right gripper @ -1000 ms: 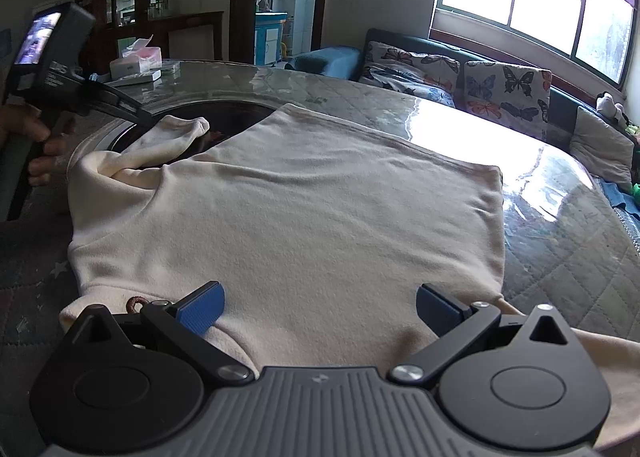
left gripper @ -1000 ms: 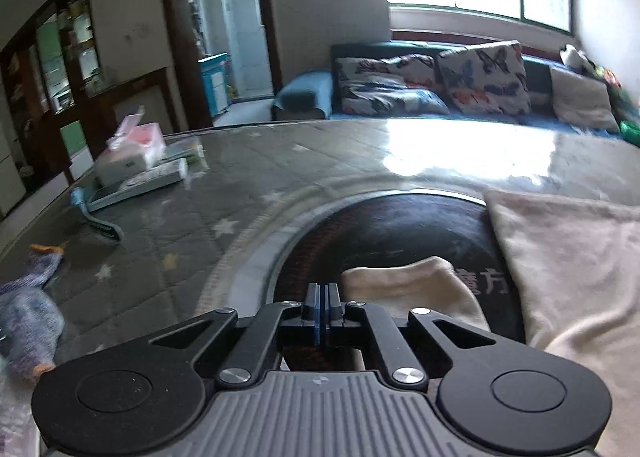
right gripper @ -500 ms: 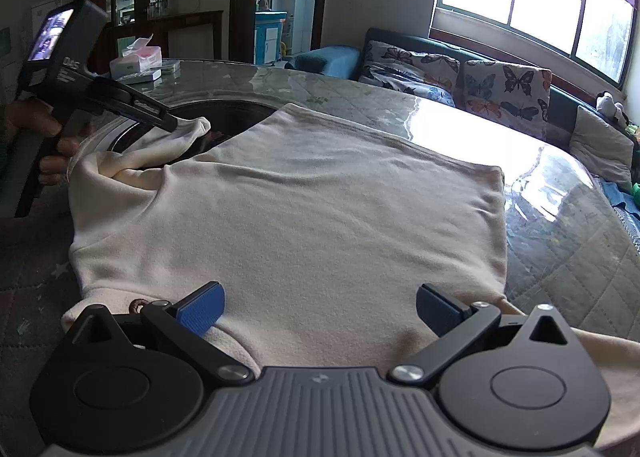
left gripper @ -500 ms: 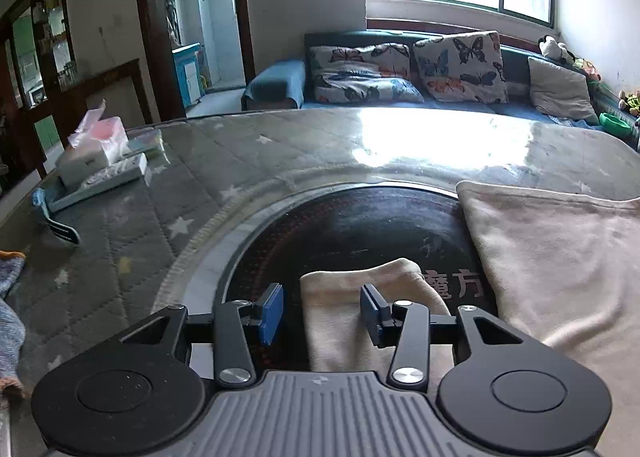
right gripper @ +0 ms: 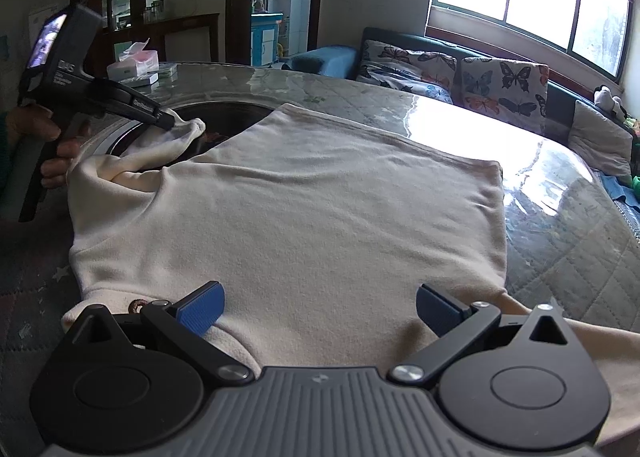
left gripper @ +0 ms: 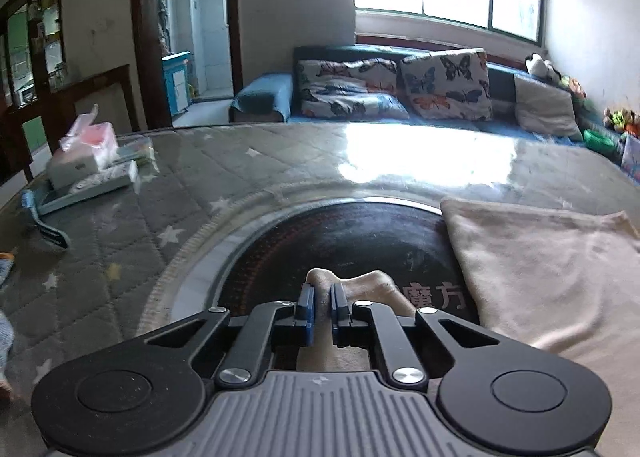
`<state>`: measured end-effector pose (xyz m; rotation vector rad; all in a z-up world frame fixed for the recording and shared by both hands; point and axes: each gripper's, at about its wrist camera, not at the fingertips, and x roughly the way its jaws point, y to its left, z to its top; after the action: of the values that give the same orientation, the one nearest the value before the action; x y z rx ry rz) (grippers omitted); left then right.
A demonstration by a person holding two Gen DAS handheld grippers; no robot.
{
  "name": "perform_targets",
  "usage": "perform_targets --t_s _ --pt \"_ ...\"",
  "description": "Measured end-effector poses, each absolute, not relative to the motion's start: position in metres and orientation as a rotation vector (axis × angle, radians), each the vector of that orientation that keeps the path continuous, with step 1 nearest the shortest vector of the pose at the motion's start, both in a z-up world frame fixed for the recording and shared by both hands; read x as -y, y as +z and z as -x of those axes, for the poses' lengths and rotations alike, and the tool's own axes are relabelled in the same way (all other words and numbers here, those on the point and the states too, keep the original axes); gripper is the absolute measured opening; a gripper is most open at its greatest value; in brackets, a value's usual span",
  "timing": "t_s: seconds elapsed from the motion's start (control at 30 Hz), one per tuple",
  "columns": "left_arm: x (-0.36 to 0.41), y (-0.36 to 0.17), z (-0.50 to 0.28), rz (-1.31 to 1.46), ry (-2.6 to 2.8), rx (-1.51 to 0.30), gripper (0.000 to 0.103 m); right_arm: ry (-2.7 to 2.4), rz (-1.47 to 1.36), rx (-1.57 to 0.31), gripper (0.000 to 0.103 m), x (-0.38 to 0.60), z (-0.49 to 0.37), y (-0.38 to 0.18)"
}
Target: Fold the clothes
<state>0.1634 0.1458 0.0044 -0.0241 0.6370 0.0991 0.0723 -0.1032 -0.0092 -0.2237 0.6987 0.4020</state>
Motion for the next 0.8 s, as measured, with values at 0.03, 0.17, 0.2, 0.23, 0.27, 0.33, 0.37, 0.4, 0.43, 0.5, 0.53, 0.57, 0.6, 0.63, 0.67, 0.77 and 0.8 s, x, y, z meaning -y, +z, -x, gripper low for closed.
perform_targets --t_s 0.03,0.17,0.2,0.23,0.27,0.33,0.37,0.4,0.43,0.5,0.53,0.57,0.6,0.63,0.67,0.77,0.8 --pt "-0.149 0.008 -0.159 0.029 0.109 -0.629 0.009 0.402 0.224 -0.697 0.103 0.103 -0.072 -0.009" --pt "-0.165 0.023 -0.134 0.040 0.168 -0.586 0.009 0.402 0.229 -0.693 0.103 0.104 -0.072 -0.009" --pt "-0.170 0.028 -0.125 0.044 0.189 -0.575 0.009 0.401 0.229 -0.692 0.103 0.104 -0.073 -0.009" --pt "-0.175 0.033 -0.117 0.049 0.208 -0.564 0.009 0.401 0.229 -0.692 0.103 0.104 -0.073 -0.009" --pt "-0.179 0.037 -0.111 0.057 0.222 -0.553 0.009 0.402 0.229 -0.691 0.103 0.104 -0.073 -0.009" --pt "-0.186 0.044 -0.096 0.066 0.261 -0.529 0.009 0.403 0.232 -0.690 0.103 0.104 -0.073 -0.010" --pt "-0.190 0.047 -0.089 0.070 0.276 -0.517 0.009 0.404 0.234 -0.689 0.103 0.104 -0.074 -0.010" --pt "-0.194 0.050 -0.083 0.072 0.292 -0.505 0.009 0.404 0.237 -0.688 0.103 0.104 -0.074 -0.010" --pt "-0.197 0.050 -0.078 0.066 0.312 -0.496 0.009 0.404 0.240 -0.687 0.103 0.103 -0.074 -0.010" --pt "-0.206 0.044 -0.074 0.062 0.345 -0.503 0.009 0.405 0.244 -0.688 0.103 0.103 -0.074 -0.010" --pt "-0.211 0.039 -0.072 0.064 0.362 -0.515 0.009 0.406 0.246 -0.688 0.103 0.103 -0.074 -0.010" --pt "-0.214 0.033 -0.071 0.062 0.372 -0.534 0.009 0.406 0.249 -0.689 0.103 0.103 -0.074 -0.010" --pt "-0.217 0.026 -0.069 0.060 0.382 -0.552 0.009 0.407 0.252 -0.690 0.103 0.103 -0.074 -0.009" --pt "-0.218 0.021 -0.068 0.051 0.392 -0.564 0.009 0.407 0.254 -0.692 0.103 0.103 -0.075 -0.009" --pt "-0.220 0.016 -0.066 0.052 0.398 -0.572 0.009 0.408 0.256 -0.694 0.103 0.103 -0.075 -0.009" --pt "-0.223 0.012 -0.058 0.060 0.401 -0.573 0.013 0.424 0.269 -0.691 0.103 0.100 -0.074 -0.006" --pt "-0.222 0.013 -0.057 0.042 0.406 -0.574 0.015 0.434 0.276 -0.687 0.103 0.097 -0.074 -0.004"
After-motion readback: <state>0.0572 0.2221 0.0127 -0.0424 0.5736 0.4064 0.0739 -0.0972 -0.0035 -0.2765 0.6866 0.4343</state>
